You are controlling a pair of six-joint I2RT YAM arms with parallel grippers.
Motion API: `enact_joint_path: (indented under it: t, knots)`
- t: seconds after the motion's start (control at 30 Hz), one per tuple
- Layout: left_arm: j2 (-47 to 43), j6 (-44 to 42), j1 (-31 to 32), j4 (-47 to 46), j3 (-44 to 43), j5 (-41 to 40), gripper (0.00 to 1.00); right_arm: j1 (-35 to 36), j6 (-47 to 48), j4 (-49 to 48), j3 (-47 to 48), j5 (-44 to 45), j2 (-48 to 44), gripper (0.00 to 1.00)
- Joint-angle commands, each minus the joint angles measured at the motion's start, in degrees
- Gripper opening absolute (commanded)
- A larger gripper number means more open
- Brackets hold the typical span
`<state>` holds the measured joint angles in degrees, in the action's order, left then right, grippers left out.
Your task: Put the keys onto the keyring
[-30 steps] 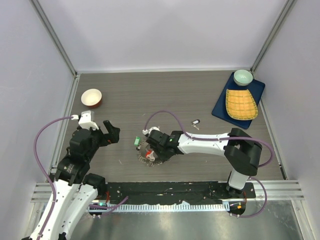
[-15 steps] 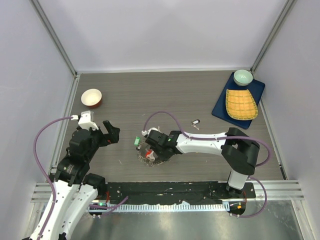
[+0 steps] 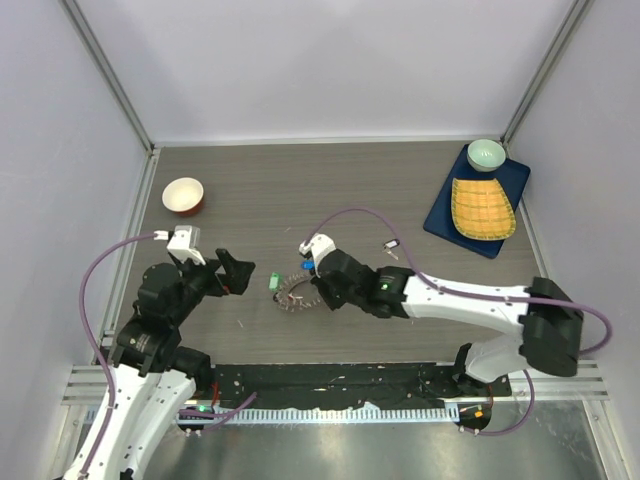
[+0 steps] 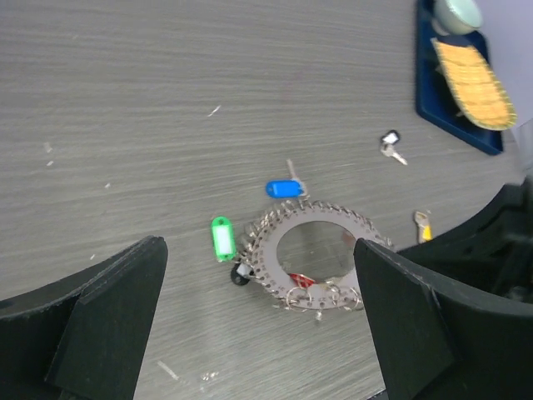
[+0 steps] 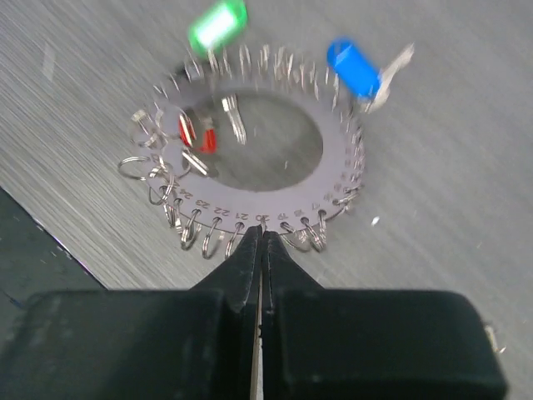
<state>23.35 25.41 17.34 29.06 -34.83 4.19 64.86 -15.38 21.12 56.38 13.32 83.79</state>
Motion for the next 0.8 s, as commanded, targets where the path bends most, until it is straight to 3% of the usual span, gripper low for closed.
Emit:
enact_joint_path:
  t: [0.0, 0.3, 0.43, 0.63, 0.77]
  knots:
    - [-0.59, -1.33, -0.38, -9.36, 0.55, 12.04, 1.00, 0.09, 7.10, -18.47, -5.38, 4.08, -8.72, 0.01]
    - [1.96, -3.78, -0.29, -16.57, -0.77, 23.84, 1.00, 0.09, 20.46, -46.77, -14.98, 3.63, -16.02, 0.01]
    - [3.19, -3.61, -0.38, -22.01, 0.28, 28.07, 1.00, -0.52, 21.35, -61.32, -18.67, 3.56, -17.34, 0.01]
    - [6.35, -2.90, -0.29, -37.20, 3.54, 32.37, 1.00, -2.98, 20.75, -70.24, -20.17, -4.87, -17.69, 0.01]
    - [7.76, -7.38, -0.29, -38.82, 3.10, 33.69, 1.00, -7.01, 15.57, -76.31, -23.06, -12.52, -18.40, 0.01]
